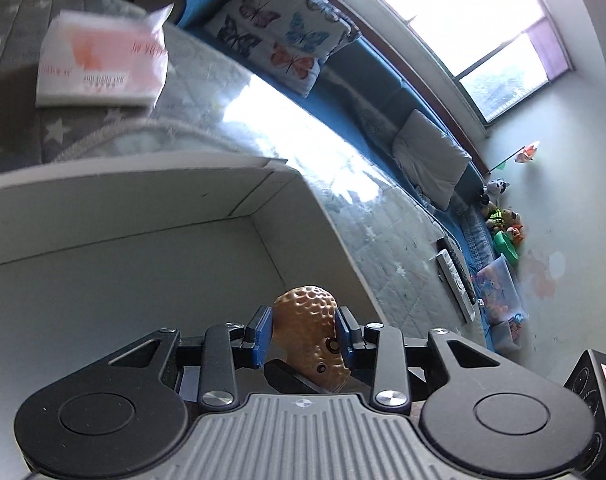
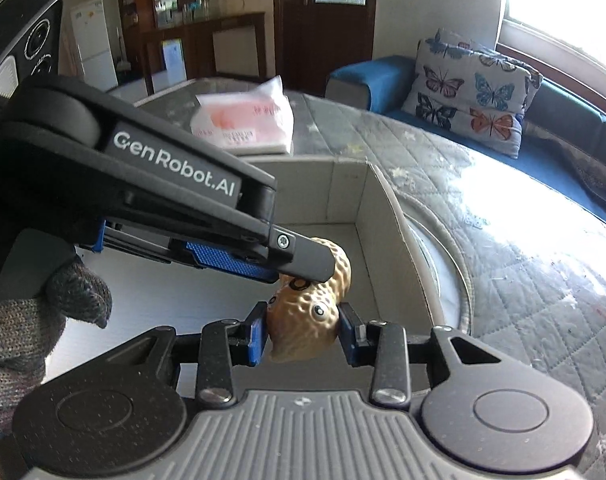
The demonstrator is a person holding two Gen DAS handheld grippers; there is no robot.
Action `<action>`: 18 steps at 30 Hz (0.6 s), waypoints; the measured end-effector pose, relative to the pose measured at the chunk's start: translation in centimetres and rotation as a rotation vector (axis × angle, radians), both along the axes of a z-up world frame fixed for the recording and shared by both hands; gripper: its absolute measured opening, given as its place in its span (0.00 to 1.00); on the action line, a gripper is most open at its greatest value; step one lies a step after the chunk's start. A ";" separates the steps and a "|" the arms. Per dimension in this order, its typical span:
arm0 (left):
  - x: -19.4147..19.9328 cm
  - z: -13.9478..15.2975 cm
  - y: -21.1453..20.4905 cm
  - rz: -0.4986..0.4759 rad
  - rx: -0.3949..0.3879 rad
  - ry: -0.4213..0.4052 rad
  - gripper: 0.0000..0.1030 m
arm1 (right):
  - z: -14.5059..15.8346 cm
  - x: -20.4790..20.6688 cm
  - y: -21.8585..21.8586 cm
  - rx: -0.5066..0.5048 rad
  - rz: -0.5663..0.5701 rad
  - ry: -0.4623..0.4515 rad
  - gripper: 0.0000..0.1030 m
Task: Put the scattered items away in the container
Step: 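Carry the peanut plush into the box and open the left gripper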
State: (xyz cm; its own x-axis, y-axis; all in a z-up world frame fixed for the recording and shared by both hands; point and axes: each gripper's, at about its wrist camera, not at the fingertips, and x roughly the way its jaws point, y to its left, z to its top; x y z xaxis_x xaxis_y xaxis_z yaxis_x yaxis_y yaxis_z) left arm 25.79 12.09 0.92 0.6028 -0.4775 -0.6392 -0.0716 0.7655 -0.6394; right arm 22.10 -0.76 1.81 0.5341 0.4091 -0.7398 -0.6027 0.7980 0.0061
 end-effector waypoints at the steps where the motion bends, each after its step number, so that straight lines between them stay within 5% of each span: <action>1: 0.2 -0.2 0.0 0.003 -0.005 0.007 0.35 | -0.2 0.2 0.2 -0.013 0.002 0.004 0.35; 18: -0.3 -0.3 -0.5 0.016 -0.009 0.006 0.35 | 0.9 0.0 -1.0 -0.007 -0.007 -0.025 0.38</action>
